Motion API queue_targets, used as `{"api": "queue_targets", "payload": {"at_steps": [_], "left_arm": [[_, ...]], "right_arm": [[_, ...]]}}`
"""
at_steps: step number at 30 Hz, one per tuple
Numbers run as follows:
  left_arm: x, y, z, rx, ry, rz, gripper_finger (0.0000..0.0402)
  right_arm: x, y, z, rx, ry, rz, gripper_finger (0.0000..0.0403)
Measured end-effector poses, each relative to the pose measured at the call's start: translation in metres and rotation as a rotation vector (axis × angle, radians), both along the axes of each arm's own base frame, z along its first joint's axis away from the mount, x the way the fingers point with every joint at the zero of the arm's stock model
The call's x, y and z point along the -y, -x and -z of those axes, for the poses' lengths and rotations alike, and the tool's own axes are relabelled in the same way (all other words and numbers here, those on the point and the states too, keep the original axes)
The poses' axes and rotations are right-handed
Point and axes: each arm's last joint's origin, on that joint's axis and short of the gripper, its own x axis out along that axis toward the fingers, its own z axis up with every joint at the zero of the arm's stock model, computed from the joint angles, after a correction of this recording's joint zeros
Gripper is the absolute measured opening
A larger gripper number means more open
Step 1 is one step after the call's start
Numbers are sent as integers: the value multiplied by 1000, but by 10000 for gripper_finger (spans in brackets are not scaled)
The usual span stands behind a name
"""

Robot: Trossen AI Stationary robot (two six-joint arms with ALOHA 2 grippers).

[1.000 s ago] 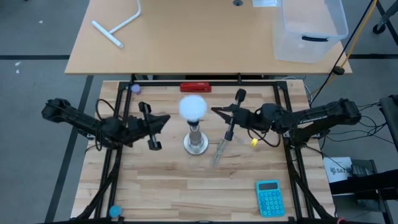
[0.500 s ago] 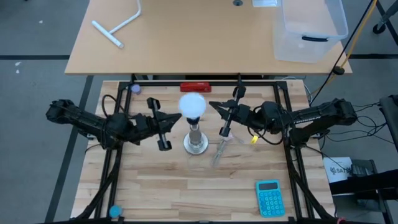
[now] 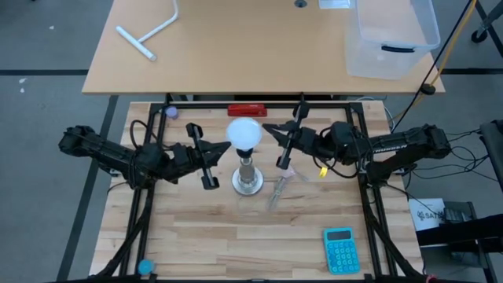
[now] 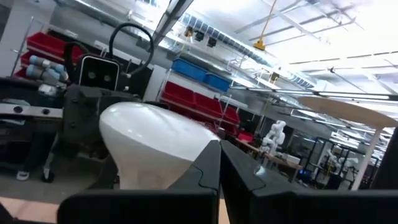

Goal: Screw lightbulb
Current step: Insert the white lightbulb into the silver lamp

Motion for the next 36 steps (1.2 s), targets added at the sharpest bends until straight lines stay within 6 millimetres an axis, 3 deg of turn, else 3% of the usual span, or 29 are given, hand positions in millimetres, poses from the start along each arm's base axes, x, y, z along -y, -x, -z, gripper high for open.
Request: {"api": "queue_targets", "payload": {"at_steps": [30, 36], "left_arm": [[-5, 0, 5, -75, 42, -202, 2], [5, 6, 1, -78, -4, -185, 2]], "right_arm": [[-26, -2, 13, -153, 131, -111, 0], [-29, -2, 21, -242, 126, -65, 0]]}}
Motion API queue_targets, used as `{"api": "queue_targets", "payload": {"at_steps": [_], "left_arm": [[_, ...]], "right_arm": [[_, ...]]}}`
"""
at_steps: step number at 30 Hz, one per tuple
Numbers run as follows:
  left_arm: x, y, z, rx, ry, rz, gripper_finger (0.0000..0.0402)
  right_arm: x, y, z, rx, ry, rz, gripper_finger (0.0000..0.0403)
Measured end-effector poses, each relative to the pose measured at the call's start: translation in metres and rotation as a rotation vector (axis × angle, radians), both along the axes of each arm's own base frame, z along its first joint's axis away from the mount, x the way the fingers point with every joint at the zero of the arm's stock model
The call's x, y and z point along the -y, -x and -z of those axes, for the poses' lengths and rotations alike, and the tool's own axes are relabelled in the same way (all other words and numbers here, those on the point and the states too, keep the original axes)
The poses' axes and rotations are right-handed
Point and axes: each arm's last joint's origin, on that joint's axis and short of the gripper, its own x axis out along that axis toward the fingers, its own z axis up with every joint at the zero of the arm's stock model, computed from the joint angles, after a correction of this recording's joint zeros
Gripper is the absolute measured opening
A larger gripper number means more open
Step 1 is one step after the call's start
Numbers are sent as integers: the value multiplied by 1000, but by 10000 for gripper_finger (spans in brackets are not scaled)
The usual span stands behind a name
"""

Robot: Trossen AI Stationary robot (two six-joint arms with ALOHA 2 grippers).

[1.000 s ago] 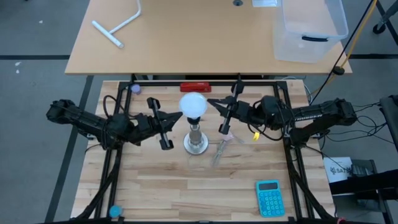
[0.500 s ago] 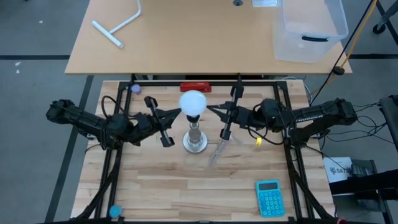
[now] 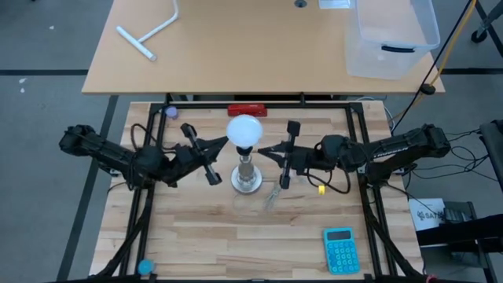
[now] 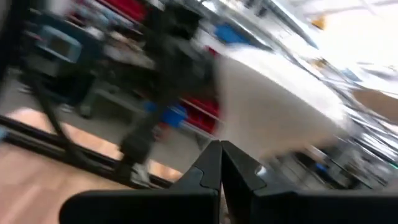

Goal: Screw lightbulb
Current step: Insert the white lightbulb into the silver lamp

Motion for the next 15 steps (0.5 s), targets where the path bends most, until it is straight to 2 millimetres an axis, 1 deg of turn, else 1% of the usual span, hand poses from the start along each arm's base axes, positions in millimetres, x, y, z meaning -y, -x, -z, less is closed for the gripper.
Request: {"api": "queue_targets", "payload": {"at_steps": [3, 6, 10, 15], "left_arm": [[6, 7, -6, 20, -18, 17, 2], [11, 9, -7, 30, -37, 27, 2], [13, 10, -8, 31, -44, 33, 2], [12, 10, -7, 26, -25, 10, 2]], "right_arm": [[6, 1, -3, 25, -14, 126, 0], [13, 2, -10, 99, -24, 200, 0], [18, 4, -19, 190, -4, 219, 0], [20, 3, -27, 213, 1, 170, 0]]}}
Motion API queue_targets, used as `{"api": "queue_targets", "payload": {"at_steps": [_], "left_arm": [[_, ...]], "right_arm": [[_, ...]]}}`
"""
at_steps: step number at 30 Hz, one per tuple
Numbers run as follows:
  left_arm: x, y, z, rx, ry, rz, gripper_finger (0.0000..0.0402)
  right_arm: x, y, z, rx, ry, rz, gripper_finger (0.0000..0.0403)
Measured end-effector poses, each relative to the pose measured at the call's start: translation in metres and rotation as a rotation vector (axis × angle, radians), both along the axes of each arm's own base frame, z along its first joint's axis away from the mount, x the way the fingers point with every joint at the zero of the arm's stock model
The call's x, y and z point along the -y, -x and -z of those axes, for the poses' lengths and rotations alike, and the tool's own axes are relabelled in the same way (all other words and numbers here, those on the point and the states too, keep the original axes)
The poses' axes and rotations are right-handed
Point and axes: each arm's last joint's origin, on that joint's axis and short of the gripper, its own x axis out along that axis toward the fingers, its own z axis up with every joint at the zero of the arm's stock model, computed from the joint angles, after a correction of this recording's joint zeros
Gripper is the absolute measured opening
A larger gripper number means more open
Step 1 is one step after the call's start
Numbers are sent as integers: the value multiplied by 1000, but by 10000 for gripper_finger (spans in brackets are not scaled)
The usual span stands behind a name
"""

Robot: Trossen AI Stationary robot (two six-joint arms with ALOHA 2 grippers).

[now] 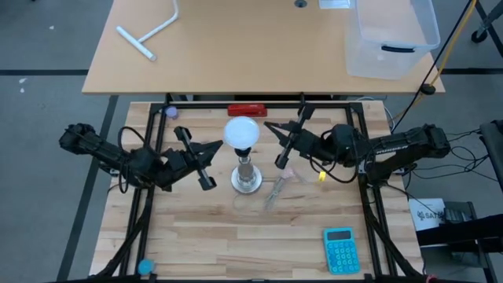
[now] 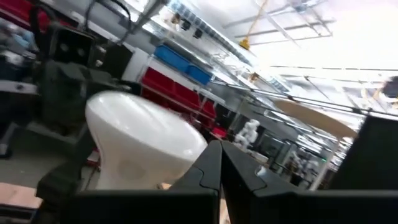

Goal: Screw lightbulb
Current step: Insert the white lightbulb into the silver lamp

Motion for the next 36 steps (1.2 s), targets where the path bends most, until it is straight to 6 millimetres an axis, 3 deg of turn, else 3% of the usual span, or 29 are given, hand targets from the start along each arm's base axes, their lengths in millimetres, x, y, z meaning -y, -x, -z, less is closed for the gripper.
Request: {"api": "queue_targets", "payload": {"at_steps": [12, 36], "left_arm": [[-1, 0, 0, -7, 22, -31, 2], [-19, -5, 4, -41, 84, -164, 2]], "right_arm": [[-2, -22, -4, -36, 4, -12, 0], [-29, -22, 7, -126, -11, -107, 0]]}}
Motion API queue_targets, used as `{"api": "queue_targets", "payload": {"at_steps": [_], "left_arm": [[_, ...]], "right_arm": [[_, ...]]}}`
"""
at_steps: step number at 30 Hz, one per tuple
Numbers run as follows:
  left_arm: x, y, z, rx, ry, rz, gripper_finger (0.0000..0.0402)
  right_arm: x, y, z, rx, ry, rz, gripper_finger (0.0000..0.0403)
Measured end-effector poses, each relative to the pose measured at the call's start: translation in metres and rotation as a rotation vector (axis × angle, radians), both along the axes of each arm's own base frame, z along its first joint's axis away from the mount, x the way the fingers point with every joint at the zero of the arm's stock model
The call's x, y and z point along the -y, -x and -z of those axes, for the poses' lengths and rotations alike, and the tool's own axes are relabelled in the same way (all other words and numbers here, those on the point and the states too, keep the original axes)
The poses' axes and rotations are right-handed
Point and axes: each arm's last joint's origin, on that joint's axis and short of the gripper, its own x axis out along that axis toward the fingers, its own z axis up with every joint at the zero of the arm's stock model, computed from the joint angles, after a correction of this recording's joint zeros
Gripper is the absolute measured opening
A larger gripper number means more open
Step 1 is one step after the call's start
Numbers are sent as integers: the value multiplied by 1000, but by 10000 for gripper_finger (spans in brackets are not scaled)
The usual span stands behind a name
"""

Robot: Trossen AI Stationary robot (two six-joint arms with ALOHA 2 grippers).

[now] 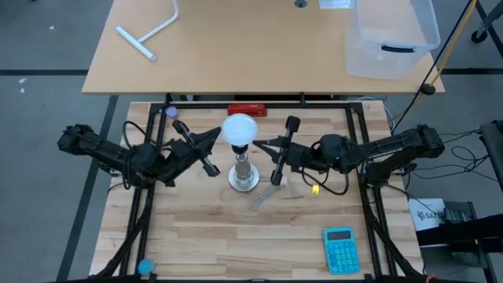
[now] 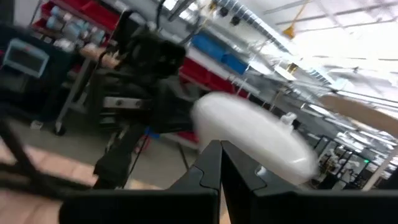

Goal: Screw lightbulb
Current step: Insert the white lightbulb into the silver lamp, then remove the white lightbulb from the silver lamp

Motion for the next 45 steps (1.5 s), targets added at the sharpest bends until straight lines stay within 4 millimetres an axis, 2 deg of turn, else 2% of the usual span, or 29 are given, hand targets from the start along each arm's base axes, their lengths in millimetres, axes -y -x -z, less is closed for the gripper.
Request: {"api": "queue_targets", "payload": {"at_steps": [6, 15, 18, 25, 32, 37, 45], "left_arm": [[1, 1, 0, -5, 6, -32, 2], [23, 12, -6, 3, -70, 23, 2], [33, 16, -6, -16, -74, 36, 2], [55, 26, -6, -55, -112, 92, 2], [66, 30, 1, -134, -92, 102, 2], [66, 22, 14, -201, -46, 127, 2], [50, 5, 37, -287, 87, 211, 2]], "right_arm": [[-5, 1, 5, -58, 7, -8, 0], [-2, 0, 20, -194, -56, 23, 0], [0, 0, 21, -190, -92, 60, 0], [-2, 0, 21, -182, -123, 9, 0], [0, 12, 36, -134, -143, 10, 0], [4, 28, 47, -81, -155, 9, 0], [7, 45, 54, -63, -182, 7, 0]]}}
